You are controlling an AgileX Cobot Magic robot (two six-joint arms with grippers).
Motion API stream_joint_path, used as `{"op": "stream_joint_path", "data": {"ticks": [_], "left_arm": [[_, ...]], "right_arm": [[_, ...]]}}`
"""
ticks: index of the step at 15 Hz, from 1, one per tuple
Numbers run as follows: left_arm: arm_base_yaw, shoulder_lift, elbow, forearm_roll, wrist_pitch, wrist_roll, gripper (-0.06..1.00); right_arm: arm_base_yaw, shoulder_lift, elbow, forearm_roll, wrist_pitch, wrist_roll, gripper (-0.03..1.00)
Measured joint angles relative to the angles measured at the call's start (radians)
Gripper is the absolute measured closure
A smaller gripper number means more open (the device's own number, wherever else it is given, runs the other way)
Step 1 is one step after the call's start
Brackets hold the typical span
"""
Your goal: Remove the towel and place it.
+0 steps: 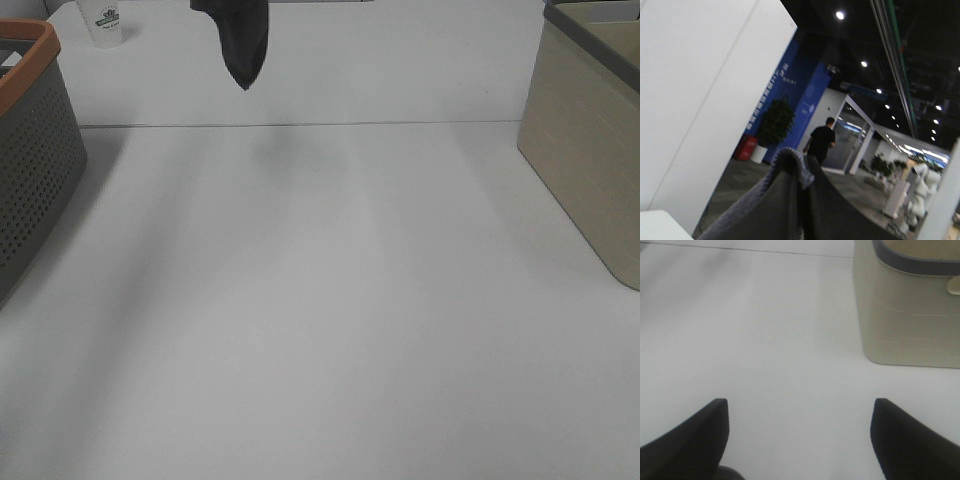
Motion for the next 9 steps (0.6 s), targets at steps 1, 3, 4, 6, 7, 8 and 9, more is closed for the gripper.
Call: {"op": "stream_joint_path", "data": {"ticks": [1,3,4,6,7,8,9], "left_arm": [[0.0,0.012,0.0,0.092,-0.058,-0.051,0.94],[0.0,0.029,0.0,0.268,-0.139,-0.115,0.94],[0.0,0.03,0.0,0.315,-0.15,-0.126,0.94],[0.0,0.031,0.0,0.484,-0.19,-0.146,0.94],[0.0,0.031,0.0,0.567,-0.214,-0.161,0.94],[0.0,0.033,0.004,0.603,-0.244,-0.173,0.94],[0.0,0.033,0.023,0.612,-0.263,-0.18,0.94]], "right_arm": [[0.0,0.035,-0.005,0.036,-0.017,-0.026,0.2],[0.0,0.132,-0.005,0.117,-0.101,-0.078,0.2],[0.0,0.158,-0.005,0.137,-0.136,-0.087,0.2],[0.0,0.255,-0.005,0.203,-0.28,-0.124,0.2],[0.0,0.312,-0.005,0.229,-0.346,-0.157,0.2],[0.0,0.37,-0.005,0.255,-0.4,-0.197,0.2],[0.0,0.424,-0.005,0.3,-0.454,-0.247,0.2]]}}
